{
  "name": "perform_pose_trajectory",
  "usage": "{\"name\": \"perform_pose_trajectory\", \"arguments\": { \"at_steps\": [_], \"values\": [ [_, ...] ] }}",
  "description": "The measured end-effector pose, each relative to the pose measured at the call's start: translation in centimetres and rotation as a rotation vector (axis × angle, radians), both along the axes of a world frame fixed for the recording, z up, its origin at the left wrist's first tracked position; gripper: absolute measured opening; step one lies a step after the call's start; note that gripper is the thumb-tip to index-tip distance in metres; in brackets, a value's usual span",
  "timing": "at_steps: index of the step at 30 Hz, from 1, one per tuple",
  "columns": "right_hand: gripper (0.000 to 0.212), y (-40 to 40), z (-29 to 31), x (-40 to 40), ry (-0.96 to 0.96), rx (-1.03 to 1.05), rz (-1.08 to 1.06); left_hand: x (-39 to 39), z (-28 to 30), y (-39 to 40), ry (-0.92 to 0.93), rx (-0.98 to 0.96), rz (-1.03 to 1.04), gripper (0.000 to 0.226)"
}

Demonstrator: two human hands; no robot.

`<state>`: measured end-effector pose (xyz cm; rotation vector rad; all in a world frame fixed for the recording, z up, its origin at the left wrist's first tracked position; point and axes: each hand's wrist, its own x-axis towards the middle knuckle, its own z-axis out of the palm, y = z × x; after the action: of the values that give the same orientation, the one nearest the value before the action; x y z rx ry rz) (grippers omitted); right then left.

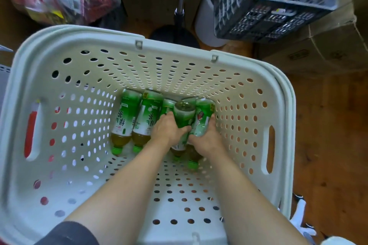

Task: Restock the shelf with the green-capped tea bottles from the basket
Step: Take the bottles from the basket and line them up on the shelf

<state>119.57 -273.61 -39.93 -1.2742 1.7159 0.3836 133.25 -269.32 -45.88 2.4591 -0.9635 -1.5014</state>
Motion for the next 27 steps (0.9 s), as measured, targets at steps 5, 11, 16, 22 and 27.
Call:
{"name": "perform_pose_trajectory", "arguments": {
  "at_steps": [5,11,16,22,27],
  "values": [
    [0.085,-0.3,3.1,0.0,-0.082,-0.013,-0.059,1.1,3.2,-0.4,0.169,-0.137,0.212,0.067],
    [0.038,-1.0,8.0,0.3,-0.255,0.018,-0.062,4.0,7.5,0.3,0.302,-0.162,0.517,0.093],
    [0.057,0.4,11.6,-0.2,-0.4,0.047,-0.122,5.2,10.8,1.9,0.527,-0.134,0.863,0.12],
    [0.068,1.6,15.7,-1.1,-0.491,0.005,-0.122,6.4,19.2,4.2,0.761,-0.214,0.833,0.039],
    [0.05,1.8,19.9,-1.1,-0.526,-0.05,-0.014,7.9,24.1,7.0,0.825,-0.391,0.78,0.057]
  ]
}}
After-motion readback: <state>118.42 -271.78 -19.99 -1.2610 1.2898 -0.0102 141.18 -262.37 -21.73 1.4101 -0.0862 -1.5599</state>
